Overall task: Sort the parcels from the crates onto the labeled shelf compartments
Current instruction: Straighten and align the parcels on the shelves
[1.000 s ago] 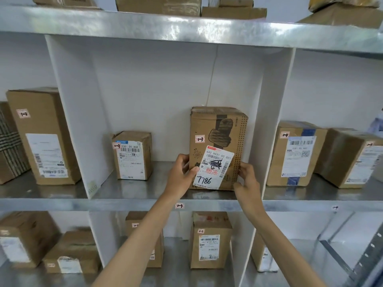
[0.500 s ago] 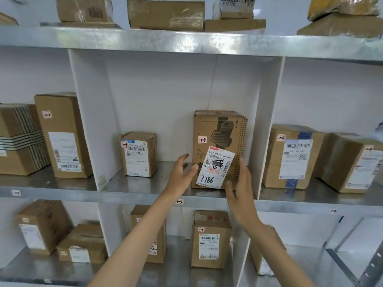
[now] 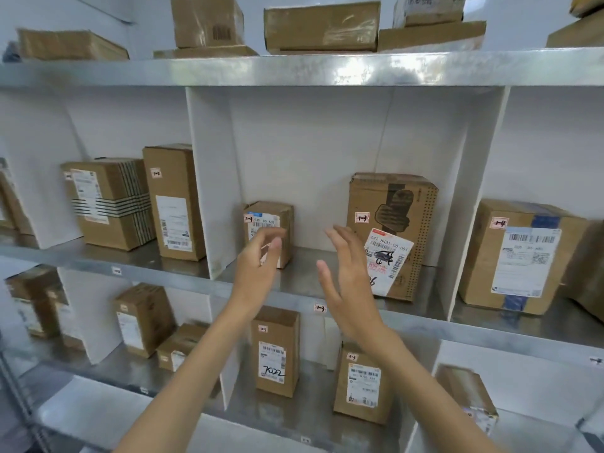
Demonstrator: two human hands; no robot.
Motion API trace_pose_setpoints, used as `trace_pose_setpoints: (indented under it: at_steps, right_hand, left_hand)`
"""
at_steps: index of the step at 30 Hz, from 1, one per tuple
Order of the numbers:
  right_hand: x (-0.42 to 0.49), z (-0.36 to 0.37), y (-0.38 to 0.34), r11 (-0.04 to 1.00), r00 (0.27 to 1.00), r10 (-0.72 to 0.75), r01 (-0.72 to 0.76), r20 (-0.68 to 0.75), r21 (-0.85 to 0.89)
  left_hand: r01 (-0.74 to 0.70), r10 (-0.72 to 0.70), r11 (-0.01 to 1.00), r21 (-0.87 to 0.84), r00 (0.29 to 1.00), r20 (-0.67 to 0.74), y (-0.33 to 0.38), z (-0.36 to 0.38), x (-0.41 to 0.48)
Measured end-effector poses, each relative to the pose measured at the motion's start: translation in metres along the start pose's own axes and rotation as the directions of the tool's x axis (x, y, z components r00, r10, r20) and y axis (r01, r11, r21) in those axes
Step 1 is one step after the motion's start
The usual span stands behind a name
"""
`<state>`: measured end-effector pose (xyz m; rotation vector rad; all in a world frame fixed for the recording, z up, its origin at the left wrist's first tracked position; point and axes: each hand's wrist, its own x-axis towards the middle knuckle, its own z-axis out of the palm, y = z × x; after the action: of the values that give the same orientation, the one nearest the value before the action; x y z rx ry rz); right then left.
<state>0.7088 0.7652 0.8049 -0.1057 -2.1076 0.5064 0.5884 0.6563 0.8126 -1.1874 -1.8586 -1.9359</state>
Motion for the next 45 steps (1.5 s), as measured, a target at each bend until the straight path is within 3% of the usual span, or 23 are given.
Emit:
trace_pose_setpoints:
  at_steps: [12, 22, 31, 45]
  right_hand:
    - [0.017, 0.097, -0.121, 0.978, 0.987, -0.14, 0.125, 0.08, 0.165]
    - [0.011, 0.212, -0.246, 0.947, 0.984, -0.153, 0.12, 0.09, 0.297]
    - [0.009, 0.329, -0.312, 0.926, 0.962, -0.24, 0.186, 0.132, 0.329]
    - [0.112, 0.518, -0.339, 0.89, 0.937, -0.214, 0.071, 0.275, 0.451]
  left_hand:
    - [-0.027, 0.056, 0.982, 0.189, 0.988, -0.146, 0.003, -0.176, -0.022]
    - [0.072, 0.001, 0.956, 0.284, 0.968, -0.251, -0.012, -0.359, -0.06]
    - [0.193, -0.056, 0.929, 0.317, 0.917, -0.395, -0.054, -0.495, -0.083]
    - [0.19, -0.02, 0.917, 0.352, 0.9, -0.435, -0.173, -0.607, 0.04]
